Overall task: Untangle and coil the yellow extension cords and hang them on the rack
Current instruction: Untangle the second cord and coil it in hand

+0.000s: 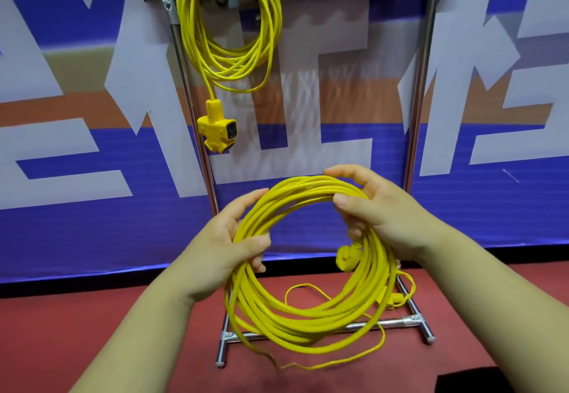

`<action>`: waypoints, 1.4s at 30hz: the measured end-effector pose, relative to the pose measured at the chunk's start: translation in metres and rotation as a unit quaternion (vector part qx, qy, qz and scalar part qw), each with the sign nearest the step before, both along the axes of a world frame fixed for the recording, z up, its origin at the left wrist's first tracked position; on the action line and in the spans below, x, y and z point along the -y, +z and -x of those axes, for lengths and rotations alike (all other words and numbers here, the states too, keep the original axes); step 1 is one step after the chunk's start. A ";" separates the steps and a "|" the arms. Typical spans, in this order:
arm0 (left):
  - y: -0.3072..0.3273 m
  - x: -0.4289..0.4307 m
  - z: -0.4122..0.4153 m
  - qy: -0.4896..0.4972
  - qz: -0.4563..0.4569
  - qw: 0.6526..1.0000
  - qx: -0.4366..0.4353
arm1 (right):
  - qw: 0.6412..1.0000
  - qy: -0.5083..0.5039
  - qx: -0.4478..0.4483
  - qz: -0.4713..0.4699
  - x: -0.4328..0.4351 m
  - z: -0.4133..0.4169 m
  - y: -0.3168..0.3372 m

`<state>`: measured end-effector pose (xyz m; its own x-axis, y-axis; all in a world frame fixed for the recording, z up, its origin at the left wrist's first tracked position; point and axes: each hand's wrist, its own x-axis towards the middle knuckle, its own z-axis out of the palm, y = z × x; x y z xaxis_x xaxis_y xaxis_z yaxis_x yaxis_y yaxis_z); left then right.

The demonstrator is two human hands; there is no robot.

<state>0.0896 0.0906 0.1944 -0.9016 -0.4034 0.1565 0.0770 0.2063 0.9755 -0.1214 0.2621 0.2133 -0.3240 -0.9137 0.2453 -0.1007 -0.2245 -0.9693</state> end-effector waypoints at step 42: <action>0.012 -0.006 -0.002 -0.058 -0.166 0.981 -0.083 | 0.997 -0.011 -0.073 0.007 -0.003 -0.009 0.012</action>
